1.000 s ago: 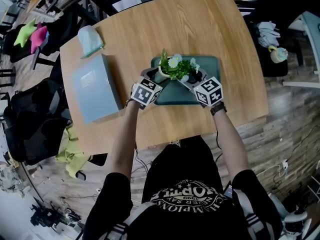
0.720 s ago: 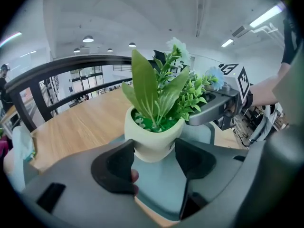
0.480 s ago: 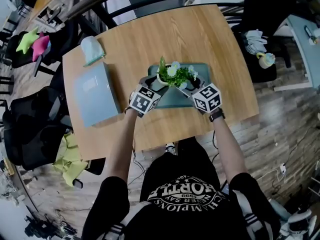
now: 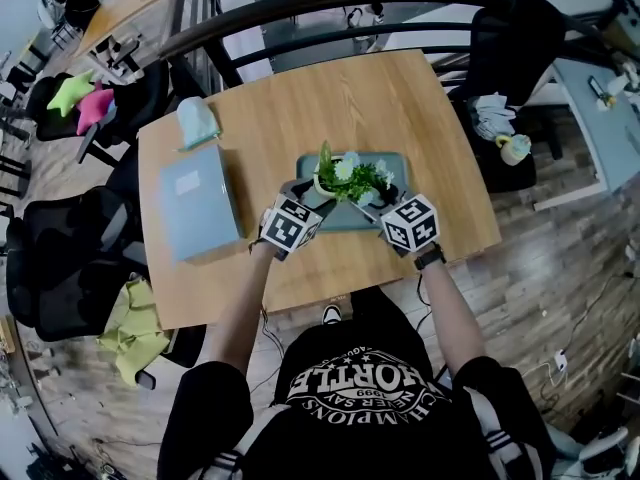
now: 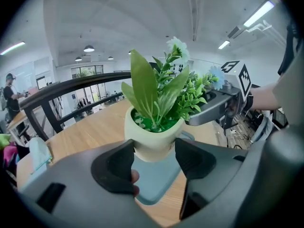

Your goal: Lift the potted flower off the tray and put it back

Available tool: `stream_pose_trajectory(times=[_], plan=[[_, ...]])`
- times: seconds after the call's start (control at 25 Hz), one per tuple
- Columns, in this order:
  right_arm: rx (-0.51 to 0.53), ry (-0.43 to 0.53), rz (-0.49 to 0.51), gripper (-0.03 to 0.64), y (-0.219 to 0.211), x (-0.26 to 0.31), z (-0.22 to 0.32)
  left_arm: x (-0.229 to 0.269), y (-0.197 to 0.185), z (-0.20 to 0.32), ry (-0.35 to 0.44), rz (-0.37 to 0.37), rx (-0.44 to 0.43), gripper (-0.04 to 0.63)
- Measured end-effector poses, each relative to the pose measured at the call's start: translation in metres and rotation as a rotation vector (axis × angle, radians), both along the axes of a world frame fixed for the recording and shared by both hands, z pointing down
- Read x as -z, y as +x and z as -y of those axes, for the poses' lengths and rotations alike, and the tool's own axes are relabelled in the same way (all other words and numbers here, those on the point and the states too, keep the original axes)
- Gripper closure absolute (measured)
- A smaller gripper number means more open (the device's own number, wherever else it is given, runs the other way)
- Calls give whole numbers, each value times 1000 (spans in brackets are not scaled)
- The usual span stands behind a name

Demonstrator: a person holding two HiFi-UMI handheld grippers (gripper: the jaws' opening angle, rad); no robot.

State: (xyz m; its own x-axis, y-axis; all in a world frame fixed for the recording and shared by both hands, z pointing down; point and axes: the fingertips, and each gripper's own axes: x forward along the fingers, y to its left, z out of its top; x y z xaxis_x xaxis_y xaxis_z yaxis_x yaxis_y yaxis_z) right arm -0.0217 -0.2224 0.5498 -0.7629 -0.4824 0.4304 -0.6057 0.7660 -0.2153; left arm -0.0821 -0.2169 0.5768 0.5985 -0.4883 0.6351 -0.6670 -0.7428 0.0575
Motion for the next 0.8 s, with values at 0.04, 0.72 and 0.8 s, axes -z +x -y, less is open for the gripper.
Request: stream_pose_trajectory(times=[0.04, 0.72, 0.8], plan=[[-3, 5, 4, 341, 1, 5, -4, 5, 1, -4, 3, -3, 3, 307], [-48, 117, 64, 341, 12, 90, -75, 89, 10, -72, 88, -40, 1, 308], [-49, 128, 65, 341, 11, 98, -83, 97, 10, -80, 97, -44, 6, 308]])
